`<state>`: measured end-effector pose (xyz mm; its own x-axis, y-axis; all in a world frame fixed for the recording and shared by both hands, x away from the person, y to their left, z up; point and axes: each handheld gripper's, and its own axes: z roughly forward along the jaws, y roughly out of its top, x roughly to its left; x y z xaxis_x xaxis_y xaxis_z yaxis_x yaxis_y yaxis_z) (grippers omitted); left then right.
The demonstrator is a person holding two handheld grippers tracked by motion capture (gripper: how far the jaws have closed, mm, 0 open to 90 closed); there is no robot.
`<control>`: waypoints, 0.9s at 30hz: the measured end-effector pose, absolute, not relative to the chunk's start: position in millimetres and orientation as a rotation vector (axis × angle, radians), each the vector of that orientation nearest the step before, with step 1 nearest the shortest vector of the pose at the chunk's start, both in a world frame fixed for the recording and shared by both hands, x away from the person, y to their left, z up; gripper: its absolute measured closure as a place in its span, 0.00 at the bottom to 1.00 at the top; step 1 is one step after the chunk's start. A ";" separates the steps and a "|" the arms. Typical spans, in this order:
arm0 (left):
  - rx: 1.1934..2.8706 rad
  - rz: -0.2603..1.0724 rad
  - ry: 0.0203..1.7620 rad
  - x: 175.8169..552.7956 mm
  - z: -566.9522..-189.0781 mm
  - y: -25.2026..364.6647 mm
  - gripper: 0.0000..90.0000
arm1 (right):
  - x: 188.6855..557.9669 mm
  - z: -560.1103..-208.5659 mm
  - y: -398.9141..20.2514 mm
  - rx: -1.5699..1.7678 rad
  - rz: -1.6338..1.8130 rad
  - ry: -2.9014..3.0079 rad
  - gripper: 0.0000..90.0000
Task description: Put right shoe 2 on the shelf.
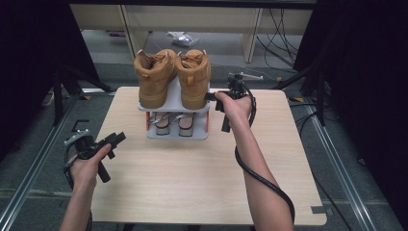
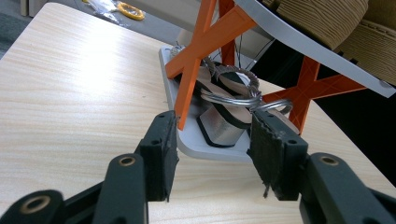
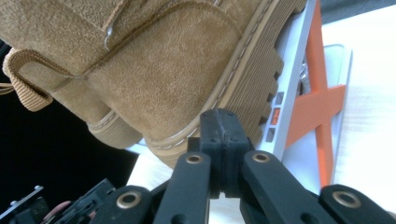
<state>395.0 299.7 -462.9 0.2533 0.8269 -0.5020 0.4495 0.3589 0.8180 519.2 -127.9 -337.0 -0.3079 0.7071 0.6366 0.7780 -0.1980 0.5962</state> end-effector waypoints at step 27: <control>1.267 0.382 1.380 394.5 -463.1 301.4 0.56 | 510.6 -330.9 -102.9 -1.712 -1.712 -2.253 0.35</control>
